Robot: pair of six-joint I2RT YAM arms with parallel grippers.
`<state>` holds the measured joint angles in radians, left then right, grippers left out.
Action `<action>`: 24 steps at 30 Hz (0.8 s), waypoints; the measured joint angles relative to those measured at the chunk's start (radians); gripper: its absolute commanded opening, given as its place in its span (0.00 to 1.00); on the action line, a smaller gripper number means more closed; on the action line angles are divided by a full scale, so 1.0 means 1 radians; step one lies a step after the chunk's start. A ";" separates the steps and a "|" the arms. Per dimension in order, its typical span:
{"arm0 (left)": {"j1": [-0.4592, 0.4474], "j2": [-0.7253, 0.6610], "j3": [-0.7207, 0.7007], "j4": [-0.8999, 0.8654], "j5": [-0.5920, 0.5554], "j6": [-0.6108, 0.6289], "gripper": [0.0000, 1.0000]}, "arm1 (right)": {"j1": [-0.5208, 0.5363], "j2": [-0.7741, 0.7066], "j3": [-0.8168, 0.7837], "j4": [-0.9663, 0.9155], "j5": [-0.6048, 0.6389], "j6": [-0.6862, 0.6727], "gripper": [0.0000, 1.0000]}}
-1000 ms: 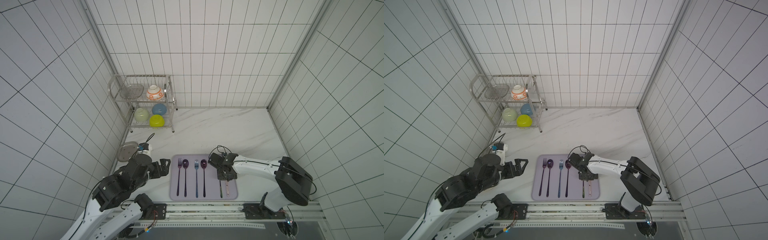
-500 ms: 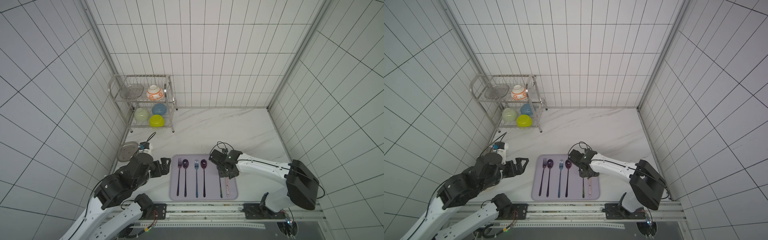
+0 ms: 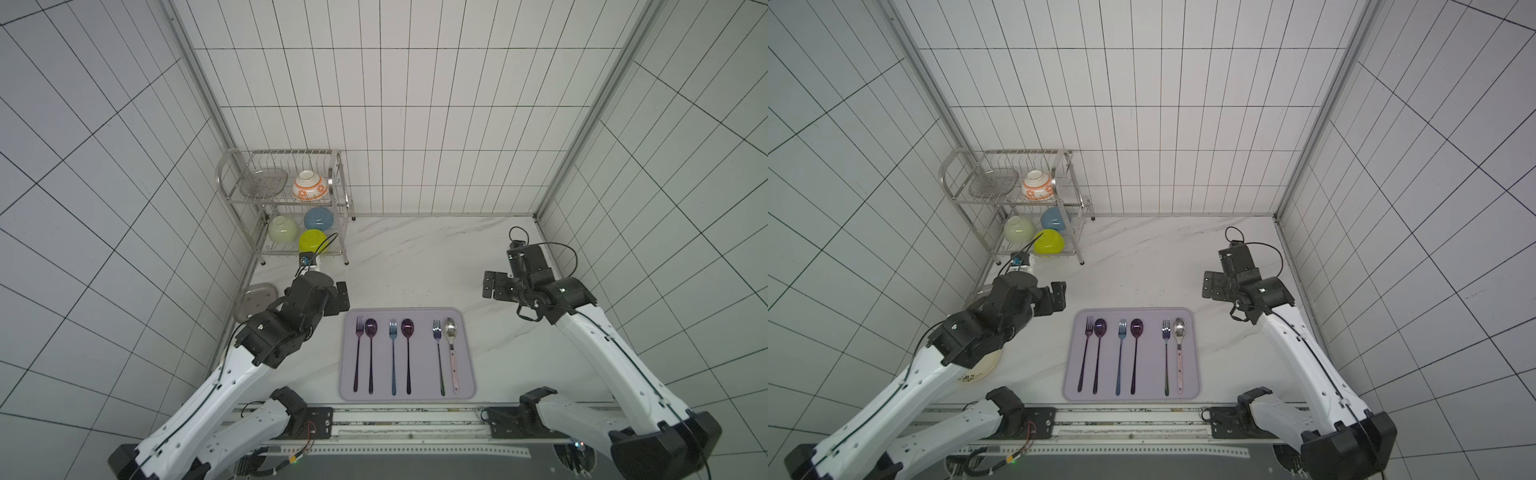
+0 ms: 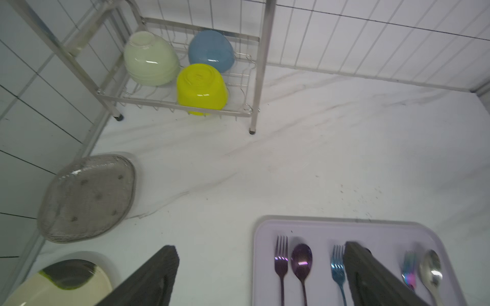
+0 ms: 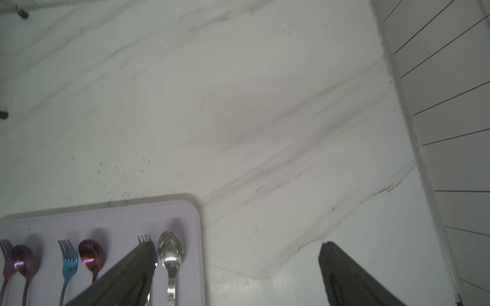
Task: Set the spoon and fork side by side
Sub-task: Reset both arms
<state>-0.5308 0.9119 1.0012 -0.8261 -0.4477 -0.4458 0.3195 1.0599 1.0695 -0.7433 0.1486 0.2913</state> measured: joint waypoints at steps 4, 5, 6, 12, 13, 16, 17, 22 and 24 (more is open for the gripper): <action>0.282 0.068 -0.058 0.209 0.040 0.092 0.98 | -0.249 -0.052 -0.200 0.329 -0.114 -0.097 0.99; 0.354 0.079 -0.098 0.281 0.058 0.115 0.98 | -0.293 -0.045 -0.269 0.426 -0.124 -0.107 0.99; 0.413 0.097 -0.145 0.348 0.073 0.134 0.98 | -0.325 -0.025 -0.329 0.504 -0.131 -0.114 0.99; 0.546 0.282 -0.378 0.660 0.159 0.187 0.98 | -0.365 0.178 -0.574 0.881 -0.138 -0.146 0.99; 0.553 0.299 -0.405 0.697 0.167 0.195 0.98 | -0.365 0.199 -0.597 0.936 -0.138 -0.153 0.99; 0.560 0.327 -0.462 0.811 0.189 0.219 0.98 | -0.354 0.267 -0.624 1.081 -0.129 -0.189 0.99; 0.560 0.333 -0.471 0.851 0.196 0.227 0.98 | -0.347 0.290 -0.623 1.128 -0.124 -0.203 0.99; 0.560 0.381 -0.484 1.054 0.247 0.242 0.98 | -0.317 0.425 -0.623 1.369 -0.103 -0.256 0.99; 0.560 0.420 -0.488 1.134 0.269 0.247 0.98 | -0.318 0.468 -0.626 1.419 -0.094 -0.257 0.99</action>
<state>0.0292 1.3323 0.5137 0.3077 -0.1787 -0.1989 0.0013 1.5284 0.4438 0.6762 0.0544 0.0338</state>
